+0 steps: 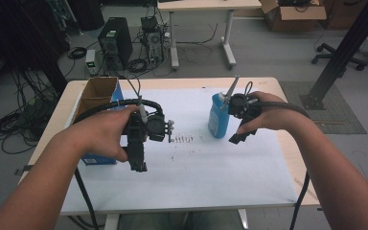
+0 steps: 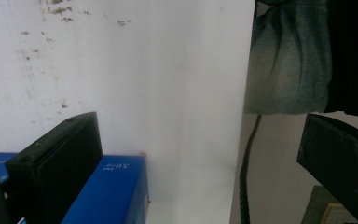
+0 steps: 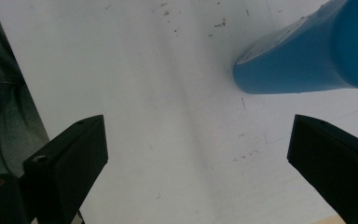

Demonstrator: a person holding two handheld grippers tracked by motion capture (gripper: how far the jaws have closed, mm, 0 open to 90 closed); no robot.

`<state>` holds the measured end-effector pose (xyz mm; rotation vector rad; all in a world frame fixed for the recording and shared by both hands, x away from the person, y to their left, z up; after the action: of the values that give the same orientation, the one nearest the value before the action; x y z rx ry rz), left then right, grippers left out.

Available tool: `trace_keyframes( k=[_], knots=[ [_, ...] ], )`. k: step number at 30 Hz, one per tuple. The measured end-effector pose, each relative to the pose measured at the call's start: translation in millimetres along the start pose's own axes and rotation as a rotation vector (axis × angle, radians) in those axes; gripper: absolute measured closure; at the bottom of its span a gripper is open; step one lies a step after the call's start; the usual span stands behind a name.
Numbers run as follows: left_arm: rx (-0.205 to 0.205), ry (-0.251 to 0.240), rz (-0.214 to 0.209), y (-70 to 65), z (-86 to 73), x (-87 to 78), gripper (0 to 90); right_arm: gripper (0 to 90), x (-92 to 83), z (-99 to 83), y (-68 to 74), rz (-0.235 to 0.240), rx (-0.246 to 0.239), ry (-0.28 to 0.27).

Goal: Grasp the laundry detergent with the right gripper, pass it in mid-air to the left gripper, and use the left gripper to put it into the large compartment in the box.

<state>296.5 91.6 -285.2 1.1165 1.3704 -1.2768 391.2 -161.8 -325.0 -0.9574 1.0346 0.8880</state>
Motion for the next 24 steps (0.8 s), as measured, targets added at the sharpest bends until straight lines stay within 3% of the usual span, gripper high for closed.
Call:
trace_keyframes(
  k=[11,24],
  knots=[
    [0.004,-0.012,0.001,-2.5,-1.4,7.9,0.2,4.4,24.7,-6.9,-6.3,0.001,0.086,-0.010],
    [-0.003,-0.009,-0.012,-3.5,-6.3,12.7,0.2,4.3,54.7,-12.6,-15.3,-0.027,0.252,-0.082]
  ],
)
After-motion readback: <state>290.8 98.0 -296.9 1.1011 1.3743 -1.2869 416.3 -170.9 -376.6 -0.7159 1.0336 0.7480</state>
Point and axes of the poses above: each handheld gripper's, and its own axes: x roughly forward along the jaws, z roughly out of its top, y roughly to its left, the point moved 4 cm from there along x, roughly forward along the jaws, and after that the axes turned 10 degrees about -z, right-handed, at the moved point
